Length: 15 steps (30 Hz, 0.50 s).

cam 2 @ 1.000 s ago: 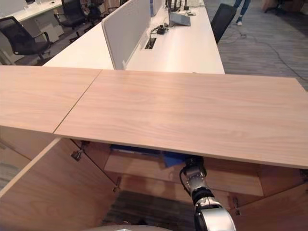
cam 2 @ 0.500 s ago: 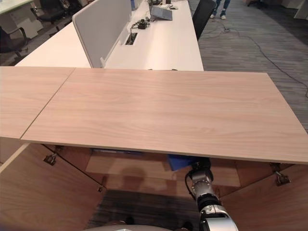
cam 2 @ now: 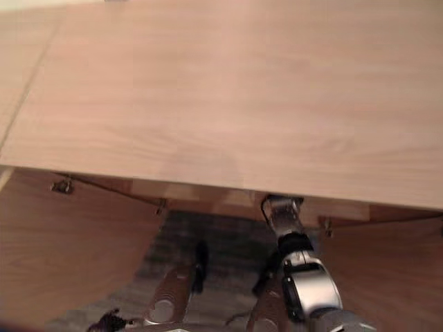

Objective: Put the empty folder in the office cabinet

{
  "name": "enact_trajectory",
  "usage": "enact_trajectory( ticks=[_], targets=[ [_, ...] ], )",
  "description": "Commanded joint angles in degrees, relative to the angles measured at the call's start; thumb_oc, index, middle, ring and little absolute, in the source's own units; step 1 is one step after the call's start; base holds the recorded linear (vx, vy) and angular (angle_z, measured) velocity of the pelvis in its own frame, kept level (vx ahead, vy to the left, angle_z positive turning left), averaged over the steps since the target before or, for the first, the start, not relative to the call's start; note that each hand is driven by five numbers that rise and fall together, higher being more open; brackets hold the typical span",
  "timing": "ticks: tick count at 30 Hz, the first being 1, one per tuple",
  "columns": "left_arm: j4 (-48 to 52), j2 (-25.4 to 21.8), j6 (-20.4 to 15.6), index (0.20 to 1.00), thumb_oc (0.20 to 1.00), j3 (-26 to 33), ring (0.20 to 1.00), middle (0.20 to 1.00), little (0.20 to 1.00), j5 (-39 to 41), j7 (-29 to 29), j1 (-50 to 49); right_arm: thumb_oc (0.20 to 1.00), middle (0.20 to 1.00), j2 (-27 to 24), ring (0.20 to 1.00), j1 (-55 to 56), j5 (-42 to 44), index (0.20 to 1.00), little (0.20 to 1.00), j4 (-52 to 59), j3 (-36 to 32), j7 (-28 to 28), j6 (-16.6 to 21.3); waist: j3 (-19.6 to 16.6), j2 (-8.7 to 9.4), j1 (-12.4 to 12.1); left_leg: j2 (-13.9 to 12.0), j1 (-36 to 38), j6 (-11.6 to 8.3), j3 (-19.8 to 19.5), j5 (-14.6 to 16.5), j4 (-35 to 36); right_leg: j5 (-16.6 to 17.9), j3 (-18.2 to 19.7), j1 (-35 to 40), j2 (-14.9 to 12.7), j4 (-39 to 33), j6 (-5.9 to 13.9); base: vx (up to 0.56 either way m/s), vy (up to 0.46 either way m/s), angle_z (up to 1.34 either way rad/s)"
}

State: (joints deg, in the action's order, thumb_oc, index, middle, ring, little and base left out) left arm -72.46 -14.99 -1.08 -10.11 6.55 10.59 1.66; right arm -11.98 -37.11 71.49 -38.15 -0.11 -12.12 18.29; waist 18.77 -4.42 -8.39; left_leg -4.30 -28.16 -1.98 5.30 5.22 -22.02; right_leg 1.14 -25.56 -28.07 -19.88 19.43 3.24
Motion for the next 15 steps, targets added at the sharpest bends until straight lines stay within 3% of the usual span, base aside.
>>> enact_trajectory(
  ticks=[1,2,5,15],
  targets=[
    [0.2,-3.9,-0.4,1.000,1.000,-2.9,1.000,1.000,1.000,2.8,1.0,-2.2,0.200,0.200,-3.6,0.200,-3.3,-0.2,0.200,0.200,8.9,-1.1,0.1,6.8,-1.3,0.79,-0.7,0.7,-6.2,0.18,-2.2,1.8,-4.0,-4.1,4.7,-3.5,-3.7,9.9,4.12,-0.09,-0.022,0.19],
    [0.9,-4.5,-0.5,1.000,1.000,-4.0,1.000,1.000,1.000,2.2,1.6,-1.6,0.200,0.200,-5.0,0.200,-5.3,-0.7,0.200,0.200,10.1,-0.9,-0.6,8.2,-1.1,0.35,-0.5,0.6,-10.1,0.44,-2.8,3.3,-8.6,-6.3,6.0,-7.5,-4.5,14.8,3.32,-0.07,-0.015,0.15],
    [1.3,-4.7,-0.4,1.000,1.000,-4.4,1.000,1.000,1.000,2.1,1.8,-1.1,0.200,0.200,-5.5,0.200,-6.0,-1.2,0.200,0.200,10.9,-1.0,-1.3,8.9,-1.3,0.35,-0.4,0.6,-12.8,0.60,-2.9,4.5,-11.6,-7.7,6.8,-10.0,-4.9,17.9,2.85,-0.03,-0.022,0.19],
    [1.9,-6.3,-0.2,1.000,1.000,-6.4,1.000,1.000,1.000,2.4,4.3,0.7,0.200,0.200,-11.4,0.200,-14.1,-1.3,0.200,0.200,10.3,-2.8,-5.4,13.6,-2.1,0.20,0.2,0.3,-29.2,1.48,-4.6,10.8,-31.1,-17.0,13.8,-26.8,-8.2,37.4,-1.76,-0.01,-0.048,0.01]
  ],
)
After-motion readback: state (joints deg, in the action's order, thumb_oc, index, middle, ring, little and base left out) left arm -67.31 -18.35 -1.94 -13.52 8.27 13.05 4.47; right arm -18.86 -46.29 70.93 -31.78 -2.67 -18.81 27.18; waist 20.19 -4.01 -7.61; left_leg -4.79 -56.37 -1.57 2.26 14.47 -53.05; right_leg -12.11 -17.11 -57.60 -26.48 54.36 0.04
